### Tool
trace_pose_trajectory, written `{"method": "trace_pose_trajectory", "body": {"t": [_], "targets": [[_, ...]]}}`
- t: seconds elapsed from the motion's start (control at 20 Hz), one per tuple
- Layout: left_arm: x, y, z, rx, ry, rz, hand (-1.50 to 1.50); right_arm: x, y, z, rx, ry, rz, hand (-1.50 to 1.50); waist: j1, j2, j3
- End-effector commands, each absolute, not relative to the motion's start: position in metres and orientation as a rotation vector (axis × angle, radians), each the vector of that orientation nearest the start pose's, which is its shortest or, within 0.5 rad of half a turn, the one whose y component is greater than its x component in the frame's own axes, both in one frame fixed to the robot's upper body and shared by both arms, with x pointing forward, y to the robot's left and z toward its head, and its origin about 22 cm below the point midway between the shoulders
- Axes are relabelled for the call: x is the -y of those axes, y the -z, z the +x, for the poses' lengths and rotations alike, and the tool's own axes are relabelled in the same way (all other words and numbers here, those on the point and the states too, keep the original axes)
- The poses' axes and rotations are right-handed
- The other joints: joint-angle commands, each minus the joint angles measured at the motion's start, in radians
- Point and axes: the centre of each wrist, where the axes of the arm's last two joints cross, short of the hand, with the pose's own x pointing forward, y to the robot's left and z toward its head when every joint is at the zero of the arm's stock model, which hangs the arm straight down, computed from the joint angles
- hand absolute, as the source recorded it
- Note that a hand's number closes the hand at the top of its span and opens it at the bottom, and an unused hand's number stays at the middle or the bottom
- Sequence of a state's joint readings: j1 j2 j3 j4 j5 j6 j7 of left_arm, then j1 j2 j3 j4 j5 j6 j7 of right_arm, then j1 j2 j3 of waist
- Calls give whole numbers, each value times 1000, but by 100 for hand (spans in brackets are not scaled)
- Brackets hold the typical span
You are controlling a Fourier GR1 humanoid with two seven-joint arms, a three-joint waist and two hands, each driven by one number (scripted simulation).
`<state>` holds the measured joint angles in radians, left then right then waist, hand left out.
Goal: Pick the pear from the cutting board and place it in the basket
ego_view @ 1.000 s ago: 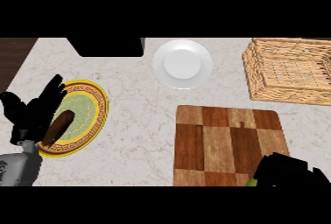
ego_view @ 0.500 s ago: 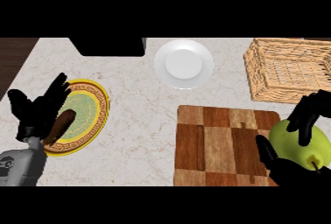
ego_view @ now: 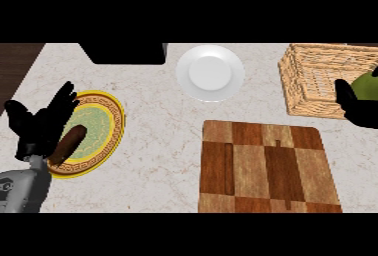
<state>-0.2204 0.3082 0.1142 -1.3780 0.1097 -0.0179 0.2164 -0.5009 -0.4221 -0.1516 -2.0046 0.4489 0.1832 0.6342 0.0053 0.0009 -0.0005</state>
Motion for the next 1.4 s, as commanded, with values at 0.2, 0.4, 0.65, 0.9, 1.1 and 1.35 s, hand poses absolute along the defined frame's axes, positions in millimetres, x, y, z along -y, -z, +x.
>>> {"method": "trace_pose_trajectory", "body": {"t": [0.2,0.4,0.65,0.9,1.1,1.35], "targets": [[-306,-51,301,1389,72,186,0,320,-243,300,1715,-438,-910,150,-3,0,1],[-314,-49,293,1392,68,182,0,348,-197,334,1695,-410,-933,150,9,3,1],[-318,-32,288,1390,82,175,0,367,-191,342,1698,-405,-902,150,1,1,1],[-315,-40,290,1389,86,195,0,387,-156,351,1630,-154,-1033,-150,11,5,1],[-314,-30,305,1381,80,153,0,400,-131,365,1608,-226,-982,-150,2,6,1],[-313,-51,292,1383,88,174,0,398,-163,388,1719,-260,-896,-150,10,2,1]]}}
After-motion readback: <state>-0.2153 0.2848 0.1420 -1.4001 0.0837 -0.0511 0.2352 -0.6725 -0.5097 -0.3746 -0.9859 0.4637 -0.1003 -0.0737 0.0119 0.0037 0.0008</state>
